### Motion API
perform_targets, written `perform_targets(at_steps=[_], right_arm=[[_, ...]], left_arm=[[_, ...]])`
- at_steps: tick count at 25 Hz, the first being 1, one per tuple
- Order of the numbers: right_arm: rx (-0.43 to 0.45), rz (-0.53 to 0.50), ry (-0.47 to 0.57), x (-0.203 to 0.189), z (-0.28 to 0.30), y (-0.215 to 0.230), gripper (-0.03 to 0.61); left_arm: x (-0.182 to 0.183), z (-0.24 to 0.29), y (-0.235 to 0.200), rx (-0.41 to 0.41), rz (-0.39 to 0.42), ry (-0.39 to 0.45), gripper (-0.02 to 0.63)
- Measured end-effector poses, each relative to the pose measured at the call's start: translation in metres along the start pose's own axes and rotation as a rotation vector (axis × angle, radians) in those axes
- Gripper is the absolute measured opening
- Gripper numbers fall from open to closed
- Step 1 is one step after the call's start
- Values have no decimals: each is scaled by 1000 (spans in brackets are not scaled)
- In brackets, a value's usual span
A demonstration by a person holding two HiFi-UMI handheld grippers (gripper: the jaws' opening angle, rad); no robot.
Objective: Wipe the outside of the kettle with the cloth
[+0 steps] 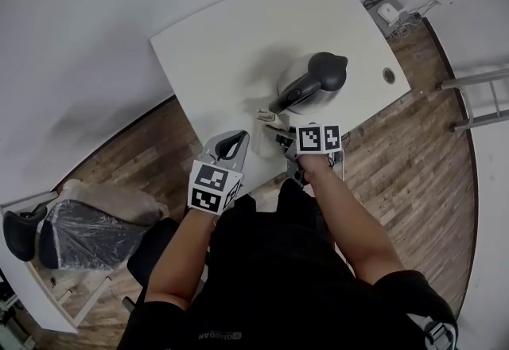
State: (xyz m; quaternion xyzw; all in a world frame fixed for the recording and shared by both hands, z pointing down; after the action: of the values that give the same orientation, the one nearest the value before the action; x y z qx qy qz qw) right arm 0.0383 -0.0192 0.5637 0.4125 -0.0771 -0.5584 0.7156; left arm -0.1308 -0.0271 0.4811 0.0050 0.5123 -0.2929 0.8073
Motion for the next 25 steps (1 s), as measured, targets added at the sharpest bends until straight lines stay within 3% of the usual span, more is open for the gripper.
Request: perform_targets(at_steps=[11, 19, 25], right_arm=[[-16, 9, -46, 7, -6, 29, 95], [-132, -211, -46, 16, -15, 23, 95], [-186, -293, -17, 26, -32, 20, 96]], left_arm=[[-1, 15, 16, 24, 0, -22, 5], [-2, 25, 26, 51, 1, -26, 5], [2, 24, 30, 70, 1, -7, 5]])
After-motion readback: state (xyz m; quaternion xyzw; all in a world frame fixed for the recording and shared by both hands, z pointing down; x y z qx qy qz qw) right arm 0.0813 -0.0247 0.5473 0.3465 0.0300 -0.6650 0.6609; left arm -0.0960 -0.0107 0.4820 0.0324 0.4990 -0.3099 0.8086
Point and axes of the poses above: the fingertips, and each gripper's own axes: z forward along the fingers, y to its right, x out of its top, the point moved 7 cm from there along -z, backward along the fingers, and after that the axes turned 4 degrees about -x, right-handed, at the moved point
